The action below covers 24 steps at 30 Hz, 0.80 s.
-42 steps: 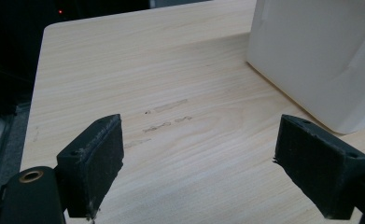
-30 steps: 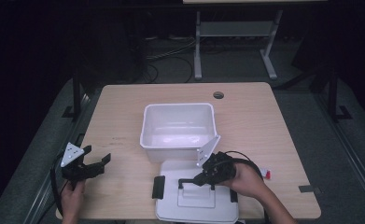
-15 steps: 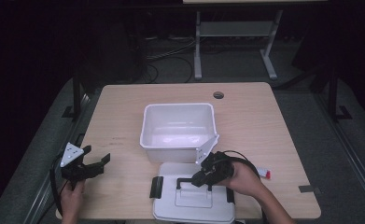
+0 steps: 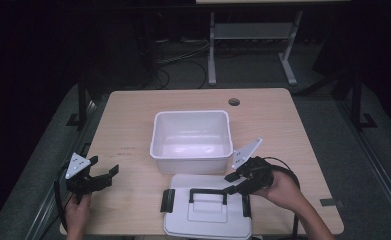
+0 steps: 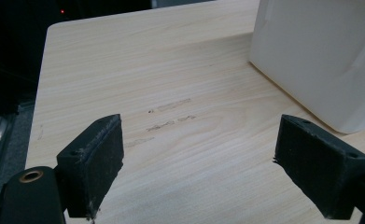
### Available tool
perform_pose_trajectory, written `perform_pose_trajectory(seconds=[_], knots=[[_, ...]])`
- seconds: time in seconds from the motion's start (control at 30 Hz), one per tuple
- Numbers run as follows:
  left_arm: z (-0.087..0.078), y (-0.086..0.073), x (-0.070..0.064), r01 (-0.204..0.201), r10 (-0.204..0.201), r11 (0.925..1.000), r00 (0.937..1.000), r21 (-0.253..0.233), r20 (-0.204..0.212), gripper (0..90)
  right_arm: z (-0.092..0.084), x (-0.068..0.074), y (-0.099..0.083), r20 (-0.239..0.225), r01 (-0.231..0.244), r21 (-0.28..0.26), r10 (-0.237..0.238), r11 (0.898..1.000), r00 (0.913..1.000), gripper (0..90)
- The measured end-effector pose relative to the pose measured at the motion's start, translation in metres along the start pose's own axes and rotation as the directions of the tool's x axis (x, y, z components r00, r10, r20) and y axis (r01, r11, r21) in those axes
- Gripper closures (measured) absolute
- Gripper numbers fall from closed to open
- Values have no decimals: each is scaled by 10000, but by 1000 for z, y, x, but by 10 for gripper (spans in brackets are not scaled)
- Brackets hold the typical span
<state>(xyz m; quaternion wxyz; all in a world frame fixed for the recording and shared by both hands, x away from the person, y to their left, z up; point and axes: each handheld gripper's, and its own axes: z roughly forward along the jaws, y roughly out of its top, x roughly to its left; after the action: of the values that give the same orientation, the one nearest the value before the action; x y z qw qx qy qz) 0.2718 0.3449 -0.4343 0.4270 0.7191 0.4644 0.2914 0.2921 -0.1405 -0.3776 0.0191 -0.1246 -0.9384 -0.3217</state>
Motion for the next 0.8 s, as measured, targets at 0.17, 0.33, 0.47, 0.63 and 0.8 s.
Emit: perform_pose_trajectory(seconds=[0.17, 0.33, 0.47, 0.63, 0.8], knots=[[1, 0, 0, 33, -33, 10000, 10000, -15, -3, 148, -13, -4, -13, 426, -222, 16, 221, 9998, 9988, 539], [1, 0, 0, 26, -26, 10000, 10000, 4, -12, 148, -24, -10, -24, 739, -535, -29, 536, 9986, 9958, 513], [1, -1, 0, 27, -27, 10000, 10000, 4, -31, 148, -30, -16, -31, 973, -784, -17, 782, 9969, 9922, 501], [1, -1, 0, 16, -16, 10000, 10000, 11, -30, 148, -34, -24, -40, 1168, -1085, 118, 1064, 9940, 9874, 486], [1, -1, 1, 9, -9, 10000, 10000, 14, -35, 148, -37, -32, -51, 1345, -1407, 162, 1373, 9899, 9814, 472]])
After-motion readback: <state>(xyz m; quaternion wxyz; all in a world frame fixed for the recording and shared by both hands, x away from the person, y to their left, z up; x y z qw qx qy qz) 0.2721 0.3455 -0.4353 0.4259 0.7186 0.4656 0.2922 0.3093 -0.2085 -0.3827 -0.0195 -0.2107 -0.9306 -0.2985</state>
